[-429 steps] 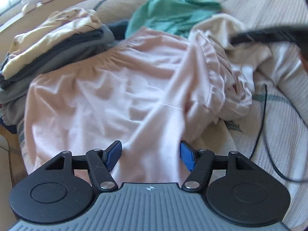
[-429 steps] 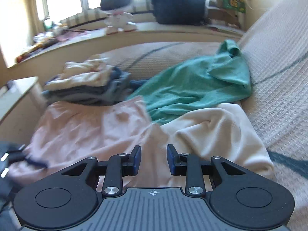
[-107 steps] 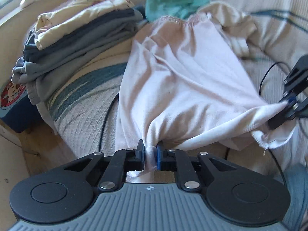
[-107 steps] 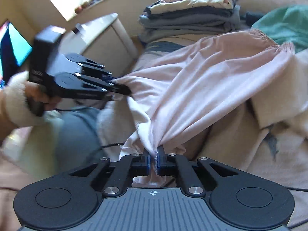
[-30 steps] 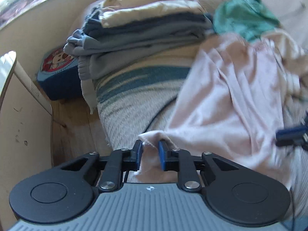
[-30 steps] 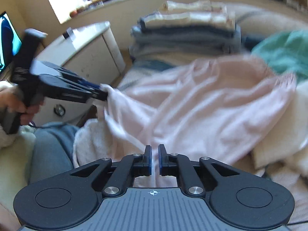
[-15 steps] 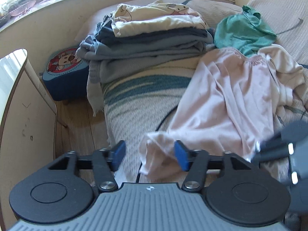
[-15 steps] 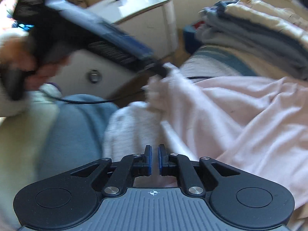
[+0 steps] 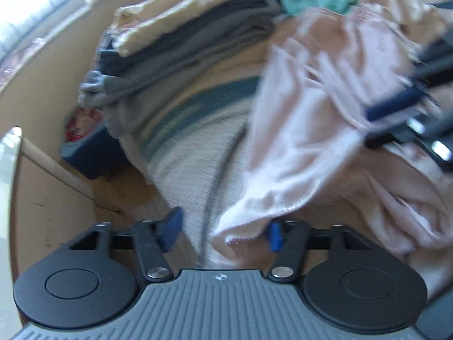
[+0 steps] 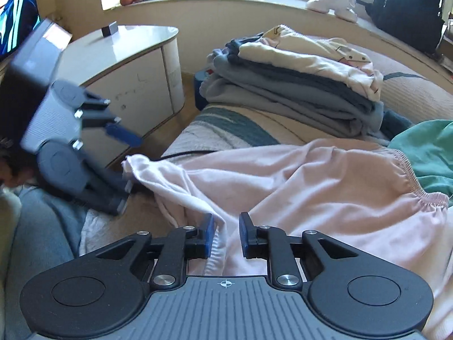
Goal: Fold clothes
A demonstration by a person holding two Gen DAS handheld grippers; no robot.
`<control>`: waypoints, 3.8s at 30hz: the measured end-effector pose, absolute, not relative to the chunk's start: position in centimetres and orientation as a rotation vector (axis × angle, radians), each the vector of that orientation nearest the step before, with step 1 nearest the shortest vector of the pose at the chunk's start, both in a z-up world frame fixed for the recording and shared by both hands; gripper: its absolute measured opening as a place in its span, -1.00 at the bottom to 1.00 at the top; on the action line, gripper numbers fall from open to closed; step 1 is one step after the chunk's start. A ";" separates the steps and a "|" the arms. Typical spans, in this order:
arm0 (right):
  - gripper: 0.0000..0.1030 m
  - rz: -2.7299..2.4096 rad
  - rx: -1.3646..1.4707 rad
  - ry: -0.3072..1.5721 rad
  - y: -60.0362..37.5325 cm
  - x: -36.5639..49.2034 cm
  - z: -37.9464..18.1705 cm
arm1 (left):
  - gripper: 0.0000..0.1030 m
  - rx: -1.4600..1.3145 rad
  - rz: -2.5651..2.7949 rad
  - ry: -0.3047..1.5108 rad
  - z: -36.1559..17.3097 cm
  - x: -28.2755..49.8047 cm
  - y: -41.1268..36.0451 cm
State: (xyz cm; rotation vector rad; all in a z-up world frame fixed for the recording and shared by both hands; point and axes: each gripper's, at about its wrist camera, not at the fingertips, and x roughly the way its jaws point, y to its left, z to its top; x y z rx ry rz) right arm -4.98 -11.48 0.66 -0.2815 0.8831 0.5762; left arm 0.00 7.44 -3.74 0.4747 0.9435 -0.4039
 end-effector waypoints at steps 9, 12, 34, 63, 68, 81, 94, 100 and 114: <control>-0.61 0.886 -0.332 0.900 -7.2 -8.6 1.4 | -0.48 0.342 -0.360 0.918 -1.8 2.1 9.0; -0.61 0.868 -0.352 0.919 -5.2 -7.9 -0.2 | -0.46 0.304 -0.350 0.920 -1.5 2.1 9.4; -0.61 0.713 -0.490 0.898 -4.6 -5.8 -1.7 | 0.08 0.344 -0.465 1.013 -4.8 1.3 8.6; -0.58 0.896 -0.178 0.957 -4.5 -6.6 0.1 | -0.41 0.426 -0.293 0.920 -4.5 5.0 12.4; -0.54 0.821 -0.221 0.977 -8.0 -8.2 2.5 | -0.13 0.405 -0.323 0.861 -1.8 2.2 13.6; -0.29 0.772 -0.403 1.049 -7.7 -12.0 0.2 | 0.11 0.356 -0.544 0.864 -2.1 -3.9 11.0; -1.00 0.507 -0.512 1.064 -14.5 -11.3 1.2 | 0.12 0.497 -0.549 0.948 -4.8 -3.2 9.1; -0.95 0.500 -0.492 1.098 -14.4 -10.3 -1.1 | 0.13 0.447 -0.481 0.971 -4.8 -2.2 10.5; -0.64 0.861 -0.514 0.967 -11.2 -14.3 2.3 | 0.20 0.479 -0.561 0.918 -3.8 -3.0 8.2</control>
